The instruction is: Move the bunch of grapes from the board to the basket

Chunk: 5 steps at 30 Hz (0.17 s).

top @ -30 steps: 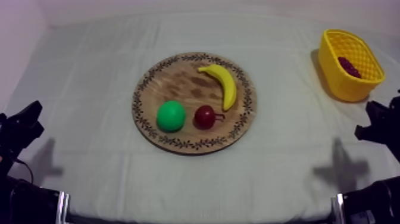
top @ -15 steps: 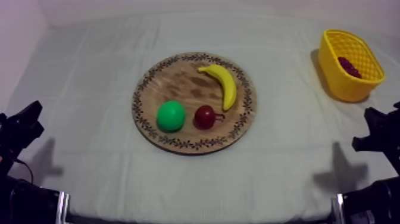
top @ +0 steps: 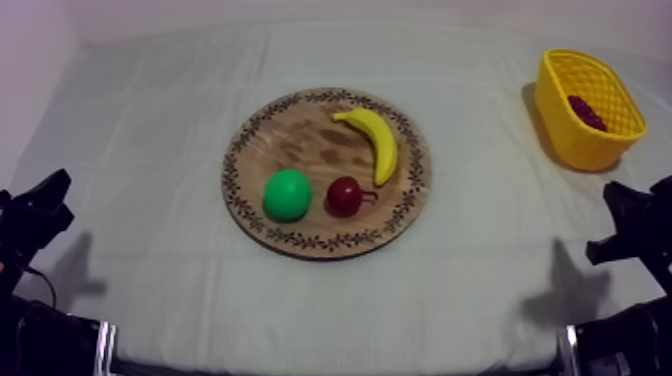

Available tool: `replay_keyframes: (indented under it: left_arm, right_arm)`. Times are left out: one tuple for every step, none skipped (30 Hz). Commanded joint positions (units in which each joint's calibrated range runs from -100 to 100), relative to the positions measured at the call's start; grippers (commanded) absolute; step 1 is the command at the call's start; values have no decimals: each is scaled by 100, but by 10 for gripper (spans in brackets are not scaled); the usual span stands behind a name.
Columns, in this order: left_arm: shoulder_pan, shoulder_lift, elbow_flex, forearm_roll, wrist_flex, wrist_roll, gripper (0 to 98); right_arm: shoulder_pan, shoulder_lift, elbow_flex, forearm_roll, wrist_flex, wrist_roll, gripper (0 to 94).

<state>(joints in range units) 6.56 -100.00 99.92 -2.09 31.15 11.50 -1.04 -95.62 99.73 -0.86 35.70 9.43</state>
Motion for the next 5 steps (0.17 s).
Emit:
replay_keyframes:
  left_arm:
    - [-1, 0, -4, 1, -3, 0, 1]
    - [-1, 0, -4, 1, -3, 0, 1]
    - [-1, 0, -4, 1, -3, 0, 1]
    - [-1, 0, -4, 1, -3, 0, 1]
    - [-1, 0, -4, 1, -3, 0, 1]
  right_arm:
    - [-9, -5, 5, 5, 3, 2, 5]
    - [-12, -5, 5, 4, 3, 4, 5]
    - [-14, -5, 5, 3, 3, 5, 5]
    - [-15, -5, 5, 2, 3, 5, 5]
    - [-16, -5, 5, 2, 3, 6, 5]
